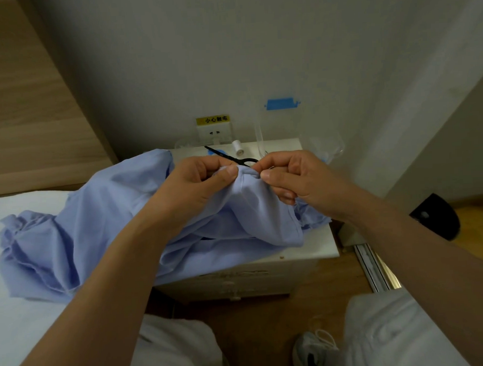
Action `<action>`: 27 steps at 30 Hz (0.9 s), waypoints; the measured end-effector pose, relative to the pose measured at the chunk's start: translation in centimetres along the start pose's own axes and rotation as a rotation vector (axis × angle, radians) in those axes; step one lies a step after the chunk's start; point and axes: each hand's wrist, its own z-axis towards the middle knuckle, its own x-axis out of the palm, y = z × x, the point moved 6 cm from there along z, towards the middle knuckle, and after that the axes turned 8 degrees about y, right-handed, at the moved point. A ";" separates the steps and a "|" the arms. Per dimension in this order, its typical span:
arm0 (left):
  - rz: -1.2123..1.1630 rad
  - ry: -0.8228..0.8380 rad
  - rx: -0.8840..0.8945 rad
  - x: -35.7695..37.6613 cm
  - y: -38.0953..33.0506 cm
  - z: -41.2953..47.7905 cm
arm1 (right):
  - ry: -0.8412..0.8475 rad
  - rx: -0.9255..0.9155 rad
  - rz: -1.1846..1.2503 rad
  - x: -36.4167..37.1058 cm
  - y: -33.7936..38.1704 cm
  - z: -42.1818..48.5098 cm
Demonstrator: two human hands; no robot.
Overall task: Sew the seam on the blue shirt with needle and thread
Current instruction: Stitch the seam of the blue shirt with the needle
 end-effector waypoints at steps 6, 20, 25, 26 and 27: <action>-0.108 0.022 -0.051 0.1 0.6 0.2 | 0.025 -0.006 0.032 0.2 -0.3 0.0; -0.268 0.033 -0.048 0.0 0.5 0.1 | 0.025 -0.034 0.055 0.5 0.4 0.1; -0.271 0.027 -0.064 0.2 0.8 0.2 | 0.006 -0.033 -0.004 0.6 0.5 0.0; -0.270 0.041 -0.068 0.3 0.7 0.2 | 0.008 -0.040 -0.020 0.8 0.5 0.0; -0.277 0.059 -0.072 0.6 0.7 0.2 | 0.011 -0.044 -0.033 0.9 0.6 0.0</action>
